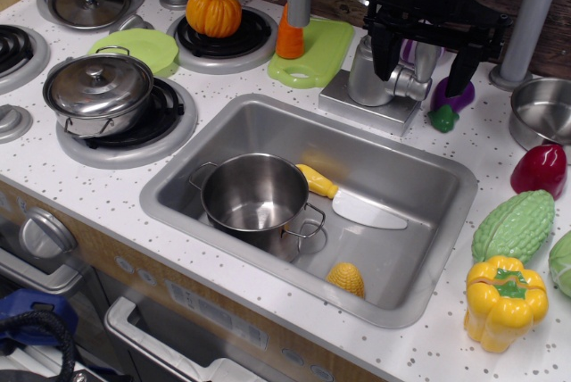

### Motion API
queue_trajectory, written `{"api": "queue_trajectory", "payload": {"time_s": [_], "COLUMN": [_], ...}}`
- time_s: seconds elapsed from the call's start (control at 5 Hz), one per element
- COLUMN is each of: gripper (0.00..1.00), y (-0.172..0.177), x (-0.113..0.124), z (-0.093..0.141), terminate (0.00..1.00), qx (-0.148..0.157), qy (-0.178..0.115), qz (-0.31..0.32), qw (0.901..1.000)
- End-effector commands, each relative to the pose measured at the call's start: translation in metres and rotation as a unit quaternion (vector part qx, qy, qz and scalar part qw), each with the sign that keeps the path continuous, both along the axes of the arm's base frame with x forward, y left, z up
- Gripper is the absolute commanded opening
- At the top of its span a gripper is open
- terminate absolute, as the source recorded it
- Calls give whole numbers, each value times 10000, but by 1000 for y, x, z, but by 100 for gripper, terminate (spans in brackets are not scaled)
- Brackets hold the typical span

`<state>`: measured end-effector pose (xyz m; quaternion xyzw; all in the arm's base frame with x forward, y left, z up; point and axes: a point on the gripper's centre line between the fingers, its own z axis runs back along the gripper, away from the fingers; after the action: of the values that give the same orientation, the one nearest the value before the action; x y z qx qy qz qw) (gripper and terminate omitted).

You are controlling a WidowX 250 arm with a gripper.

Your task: Turn lever vertical to front

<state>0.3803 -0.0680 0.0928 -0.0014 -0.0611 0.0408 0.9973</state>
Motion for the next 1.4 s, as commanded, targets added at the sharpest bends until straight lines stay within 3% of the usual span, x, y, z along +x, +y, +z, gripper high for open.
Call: {"api": "queue_trajectory", "payload": {"time_s": [0.0, 0.6, 1.2], "gripper": [100, 100, 100], "y": [0, 1, 4], "x": [0, 35, 70], "z": [0, 3, 3], "terminate": [0, 0, 0], "qx": [0, 272, 315], "qy": [0, -978, -1130], "qz": [0, -31, -163], "qw": [10000, 9948, 9930]}}
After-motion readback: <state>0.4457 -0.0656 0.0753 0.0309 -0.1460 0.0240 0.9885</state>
